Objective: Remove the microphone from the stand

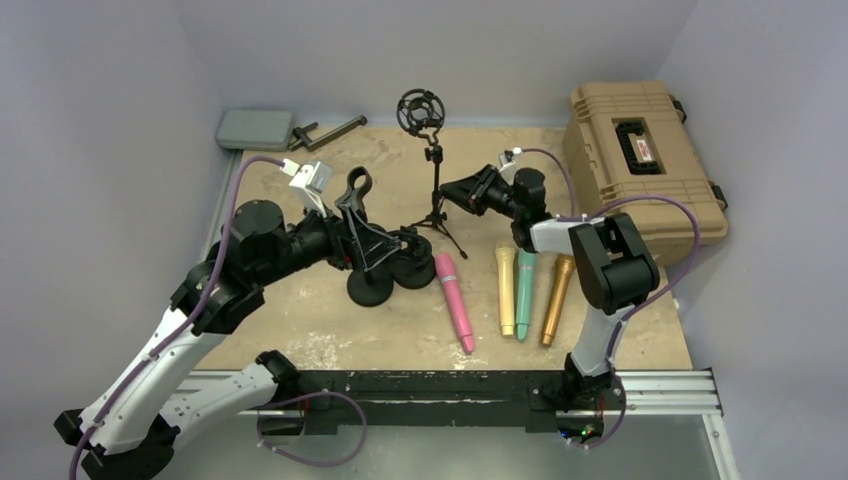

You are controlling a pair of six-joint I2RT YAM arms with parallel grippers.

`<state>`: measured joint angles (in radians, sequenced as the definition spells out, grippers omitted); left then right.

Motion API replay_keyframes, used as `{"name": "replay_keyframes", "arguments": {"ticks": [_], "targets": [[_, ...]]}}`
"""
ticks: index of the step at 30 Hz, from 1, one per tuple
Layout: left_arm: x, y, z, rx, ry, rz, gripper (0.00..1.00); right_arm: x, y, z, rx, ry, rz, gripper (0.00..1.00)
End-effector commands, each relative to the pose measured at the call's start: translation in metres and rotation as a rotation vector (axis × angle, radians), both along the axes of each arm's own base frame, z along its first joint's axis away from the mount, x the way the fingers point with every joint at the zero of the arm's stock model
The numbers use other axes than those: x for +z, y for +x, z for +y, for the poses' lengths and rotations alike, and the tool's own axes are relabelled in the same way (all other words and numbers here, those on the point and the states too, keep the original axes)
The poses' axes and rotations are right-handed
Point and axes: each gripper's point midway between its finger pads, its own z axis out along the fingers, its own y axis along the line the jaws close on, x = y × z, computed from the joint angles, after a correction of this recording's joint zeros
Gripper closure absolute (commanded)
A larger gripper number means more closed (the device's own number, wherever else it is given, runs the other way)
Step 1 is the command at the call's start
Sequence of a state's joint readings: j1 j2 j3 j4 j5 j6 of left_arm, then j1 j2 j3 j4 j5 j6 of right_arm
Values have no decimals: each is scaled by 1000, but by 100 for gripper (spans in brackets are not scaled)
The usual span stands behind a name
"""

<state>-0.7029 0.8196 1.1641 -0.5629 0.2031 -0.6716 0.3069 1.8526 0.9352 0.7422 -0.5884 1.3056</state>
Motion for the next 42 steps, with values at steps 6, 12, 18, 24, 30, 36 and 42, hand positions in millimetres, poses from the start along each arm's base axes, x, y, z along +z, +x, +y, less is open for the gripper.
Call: {"name": "replay_keyframes", "arguments": {"ticks": [6,12,18,24,30,36,42], "targets": [[5,2,1,19,-28,-25,22,8,-8,3,40,11,-590,100],[0,4,4,33,-15,-29,23,-17,-9,10,163,60,-689,100],[-3,6,6,44,2,-33,23,-27,-7,10,214,5,-722,100],[-1,7,3,35,1,-39,23,-33,-11,8,223,-23,-696,100],[5,8,3,29,13,-51,22,-35,-4,1,159,-86,-538,88],[7,8,5,40,12,-59,22,-40,-3,-2,172,-180,-406,58],[6,8,4,38,13,-57,22,-36,-10,-12,179,-301,-332,28]]}}
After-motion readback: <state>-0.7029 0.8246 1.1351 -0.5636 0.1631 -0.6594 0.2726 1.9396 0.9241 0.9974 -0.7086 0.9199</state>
